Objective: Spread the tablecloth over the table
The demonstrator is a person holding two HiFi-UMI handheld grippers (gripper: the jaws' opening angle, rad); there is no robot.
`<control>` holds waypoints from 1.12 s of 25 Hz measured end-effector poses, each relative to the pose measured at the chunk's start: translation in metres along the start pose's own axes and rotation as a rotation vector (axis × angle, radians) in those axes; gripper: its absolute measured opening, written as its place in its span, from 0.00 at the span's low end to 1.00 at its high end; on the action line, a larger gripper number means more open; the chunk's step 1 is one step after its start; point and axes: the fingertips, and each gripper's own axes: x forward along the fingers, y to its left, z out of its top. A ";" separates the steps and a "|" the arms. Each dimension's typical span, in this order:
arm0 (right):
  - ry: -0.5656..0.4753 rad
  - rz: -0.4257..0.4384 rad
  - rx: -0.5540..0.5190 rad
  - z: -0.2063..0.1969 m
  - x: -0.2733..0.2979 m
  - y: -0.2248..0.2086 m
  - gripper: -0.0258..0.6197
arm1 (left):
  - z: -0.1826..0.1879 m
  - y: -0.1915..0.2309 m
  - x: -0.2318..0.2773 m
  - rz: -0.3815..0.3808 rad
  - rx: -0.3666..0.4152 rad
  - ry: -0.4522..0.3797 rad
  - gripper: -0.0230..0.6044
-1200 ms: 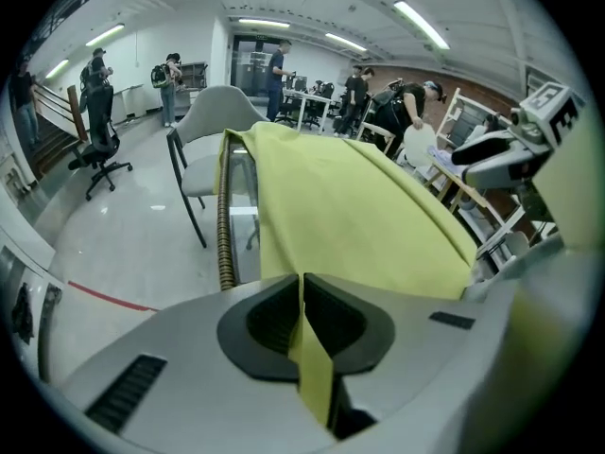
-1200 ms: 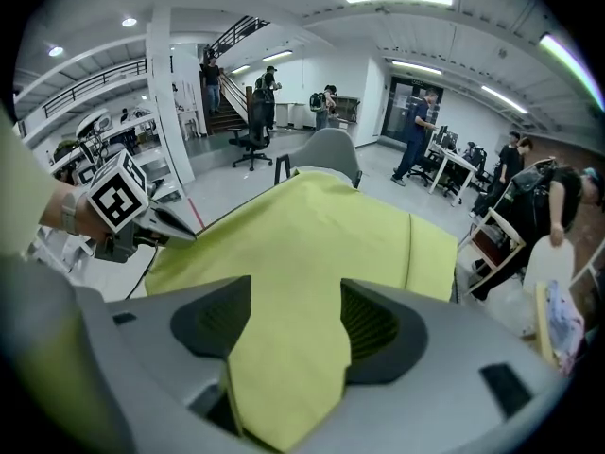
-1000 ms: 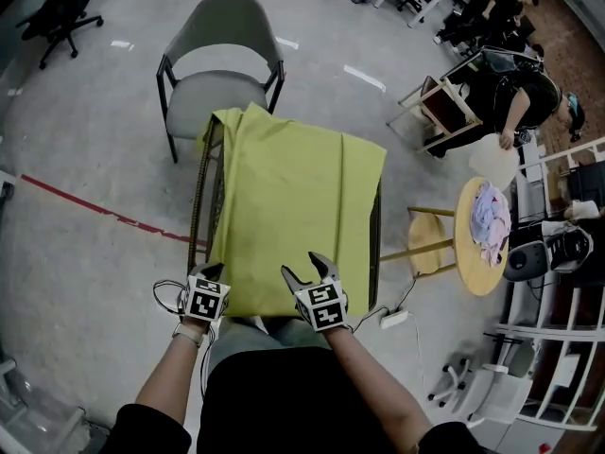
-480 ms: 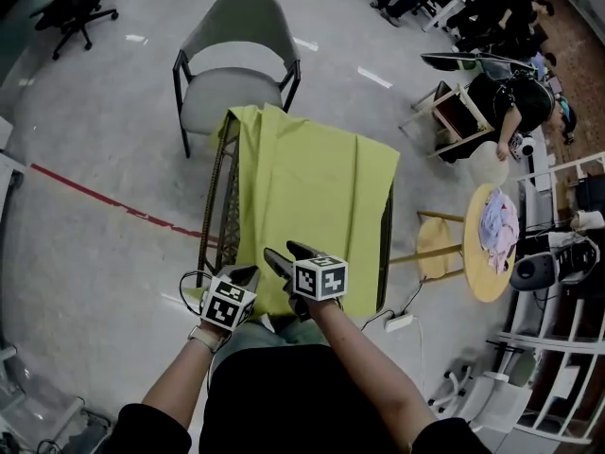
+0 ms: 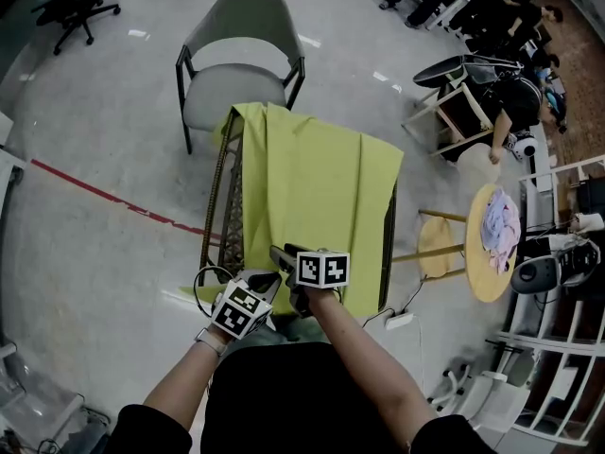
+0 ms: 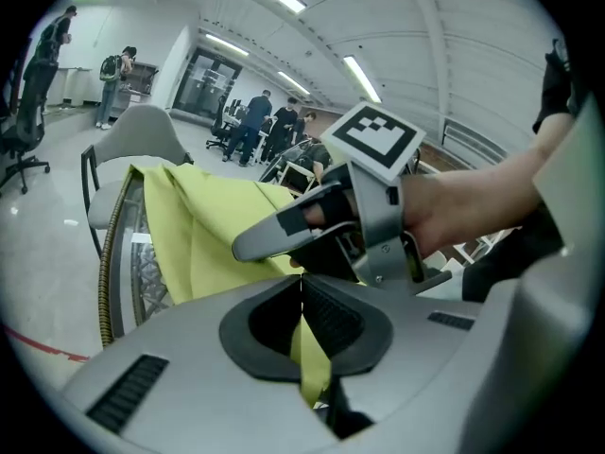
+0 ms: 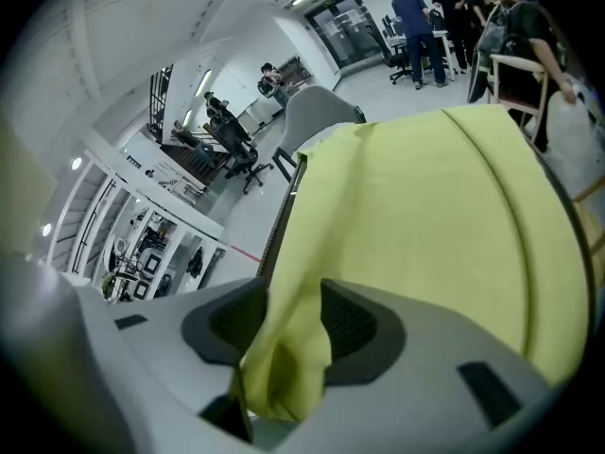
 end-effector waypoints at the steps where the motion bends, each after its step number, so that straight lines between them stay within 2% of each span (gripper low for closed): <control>1: 0.005 0.002 0.008 -0.002 0.001 -0.001 0.31 | 0.001 0.000 0.000 -0.014 0.005 -0.001 0.06; 4: 0.012 -0.016 0.015 -0.009 0.002 -0.008 0.14 | 0.001 0.002 0.000 -0.039 0.011 -0.002 0.06; 6: 0.014 -0.067 -0.030 -0.012 -0.001 -0.016 0.07 | 0.001 0.003 -0.002 -0.053 -0.013 -0.005 0.06; 8: 0.016 -0.106 -0.079 -0.013 -0.005 -0.023 0.07 | -0.001 0.007 -0.004 -0.046 -0.034 -0.007 0.06; 12: 0.014 -0.121 -0.073 -0.014 -0.011 -0.031 0.07 | -0.008 0.023 -0.007 0.014 -0.038 0.026 0.06; 19: 0.031 -0.166 -0.076 -0.020 -0.022 -0.047 0.06 | -0.021 0.074 -0.003 0.194 -0.106 0.067 0.07; 21: 0.033 -0.173 -0.070 -0.022 -0.024 -0.053 0.06 | -0.022 0.091 0.001 0.241 -0.130 0.078 0.13; 23: 0.040 -0.184 -0.067 -0.023 -0.027 -0.059 0.07 | -0.020 0.105 0.006 0.282 -0.155 0.081 0.27; 28: 0.044 -0.204 -0.034 -0.028 -0.040 -0.076 0.07 | -0.027 0.130 0.025 0.369 -0.162 0.145 0.38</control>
